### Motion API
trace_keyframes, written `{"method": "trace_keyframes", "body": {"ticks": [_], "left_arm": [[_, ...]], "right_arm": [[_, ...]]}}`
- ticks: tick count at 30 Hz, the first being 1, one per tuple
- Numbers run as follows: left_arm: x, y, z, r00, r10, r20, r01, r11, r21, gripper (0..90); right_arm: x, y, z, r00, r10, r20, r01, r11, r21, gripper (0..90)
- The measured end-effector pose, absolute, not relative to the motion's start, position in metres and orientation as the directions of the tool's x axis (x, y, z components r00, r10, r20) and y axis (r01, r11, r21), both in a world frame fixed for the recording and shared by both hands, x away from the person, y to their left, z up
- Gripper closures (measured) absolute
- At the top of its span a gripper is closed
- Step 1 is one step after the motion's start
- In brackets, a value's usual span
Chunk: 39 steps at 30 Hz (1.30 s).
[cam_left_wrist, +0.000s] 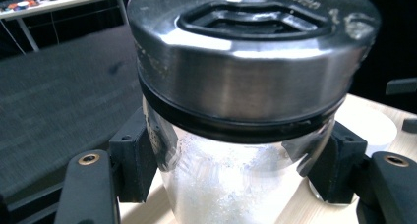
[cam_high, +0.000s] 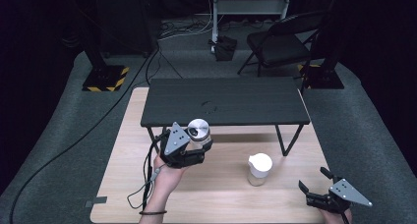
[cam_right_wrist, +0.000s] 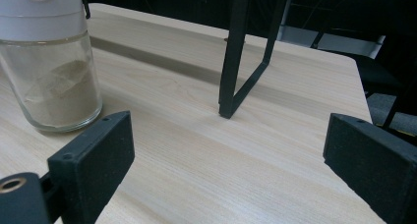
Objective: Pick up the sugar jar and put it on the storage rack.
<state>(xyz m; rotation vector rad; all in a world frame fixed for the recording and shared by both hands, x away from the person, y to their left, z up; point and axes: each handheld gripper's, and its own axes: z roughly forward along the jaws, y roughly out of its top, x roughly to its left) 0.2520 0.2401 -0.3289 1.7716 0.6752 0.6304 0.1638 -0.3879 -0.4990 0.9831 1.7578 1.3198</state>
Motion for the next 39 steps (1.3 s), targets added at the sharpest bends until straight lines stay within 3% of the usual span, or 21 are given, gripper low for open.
{"method": "trace_keyframes", "body": {"ticks": [18, 39], "left_arm": [[0.28, 0.23, -0.269, 0.682, 0.721, 0.125, 0.103, -0.264, 0.959, 31.3], [0.339, 0.205, -0.256, 0.557, 0.828, 0.061, 0.266, -0.247, 0.932, 31.3]], "right_arm": [[0.164, -0.388, -0.499, -0.452, 0.886, -0.099, 0.153, 0.186, 0.971, 4.1], [0.165, -0.388, -0.499, -0.459, 0.883, -0.098, 0.151, 0.186, 0.971, 4.1]]}}
